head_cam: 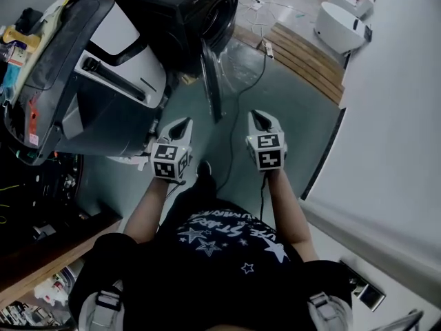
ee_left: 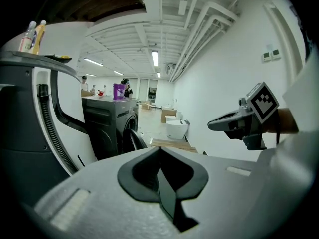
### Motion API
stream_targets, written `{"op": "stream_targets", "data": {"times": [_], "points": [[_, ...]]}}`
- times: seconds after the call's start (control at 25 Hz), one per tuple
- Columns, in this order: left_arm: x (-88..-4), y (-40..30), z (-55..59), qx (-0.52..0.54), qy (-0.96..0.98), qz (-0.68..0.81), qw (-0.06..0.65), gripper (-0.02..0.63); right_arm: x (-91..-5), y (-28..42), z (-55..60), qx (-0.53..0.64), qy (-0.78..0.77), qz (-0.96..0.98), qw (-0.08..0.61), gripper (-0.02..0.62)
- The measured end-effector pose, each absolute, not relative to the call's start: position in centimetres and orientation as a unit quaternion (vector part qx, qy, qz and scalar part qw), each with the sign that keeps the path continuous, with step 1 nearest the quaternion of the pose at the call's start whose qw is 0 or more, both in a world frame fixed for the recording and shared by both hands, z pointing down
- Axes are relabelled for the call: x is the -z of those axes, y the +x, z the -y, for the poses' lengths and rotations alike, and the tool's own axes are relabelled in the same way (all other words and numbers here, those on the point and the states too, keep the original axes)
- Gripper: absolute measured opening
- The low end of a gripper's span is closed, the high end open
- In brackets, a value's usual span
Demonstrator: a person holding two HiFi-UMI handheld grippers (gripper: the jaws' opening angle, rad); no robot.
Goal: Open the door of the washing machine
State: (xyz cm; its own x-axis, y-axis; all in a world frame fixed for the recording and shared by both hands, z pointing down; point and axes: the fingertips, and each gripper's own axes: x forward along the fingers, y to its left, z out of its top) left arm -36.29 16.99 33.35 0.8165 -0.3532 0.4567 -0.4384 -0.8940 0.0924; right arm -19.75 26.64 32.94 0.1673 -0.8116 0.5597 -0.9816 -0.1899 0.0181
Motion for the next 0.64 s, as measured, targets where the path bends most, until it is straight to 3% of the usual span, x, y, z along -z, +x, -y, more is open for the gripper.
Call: {"op": "stream_targets", "data": {"times": [0.2, 0.64], "points": [[-31.6, -36.2, -21.0, -0.202, 0.954, 0.202, 0.089, 0.011, -29.7, -19.4, -30.4, -0.206, 0.754, 0.607, 0.143, 0.008], [-29.2, -38.9, -30.3, -0.177, 0.961, 0.196, 0.085, 0.011, -26.7, -22.7, -39.0, -0.184, 0.762, 0.611, 0.108, 0.008]]}}
